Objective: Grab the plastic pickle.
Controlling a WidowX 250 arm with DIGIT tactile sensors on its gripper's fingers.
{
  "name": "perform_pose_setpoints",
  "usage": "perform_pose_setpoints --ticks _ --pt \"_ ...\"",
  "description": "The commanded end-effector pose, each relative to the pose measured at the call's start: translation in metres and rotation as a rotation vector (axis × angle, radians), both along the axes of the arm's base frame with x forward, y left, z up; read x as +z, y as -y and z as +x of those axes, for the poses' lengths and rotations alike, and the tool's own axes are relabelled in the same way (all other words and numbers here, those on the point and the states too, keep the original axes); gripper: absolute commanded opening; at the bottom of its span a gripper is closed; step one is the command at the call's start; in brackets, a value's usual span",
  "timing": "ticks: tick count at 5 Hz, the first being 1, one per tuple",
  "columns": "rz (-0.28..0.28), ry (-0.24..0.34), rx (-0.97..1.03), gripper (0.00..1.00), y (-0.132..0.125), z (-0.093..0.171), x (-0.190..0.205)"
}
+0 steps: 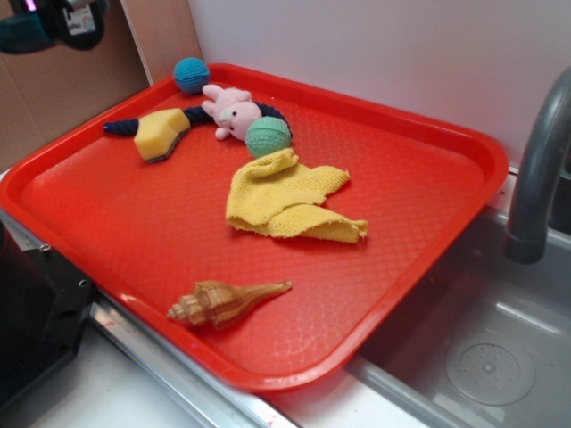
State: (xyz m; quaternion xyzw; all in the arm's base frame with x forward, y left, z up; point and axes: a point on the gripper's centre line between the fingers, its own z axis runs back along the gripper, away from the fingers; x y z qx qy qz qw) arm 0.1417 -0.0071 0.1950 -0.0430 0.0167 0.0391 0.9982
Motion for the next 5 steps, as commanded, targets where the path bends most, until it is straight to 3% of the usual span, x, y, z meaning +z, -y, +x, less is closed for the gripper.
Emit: perform_pose_setpoints --ticks 1,3,5 --pt "0.05 0.144 0.113 0.0 -0.009 0.022 0.032" --pt "0.079 0.091 0.217 0.0 -0.025 0.062 0.012" --pt "0.081 0.118 0.197 0.0 -0.02 0.065 0.009"
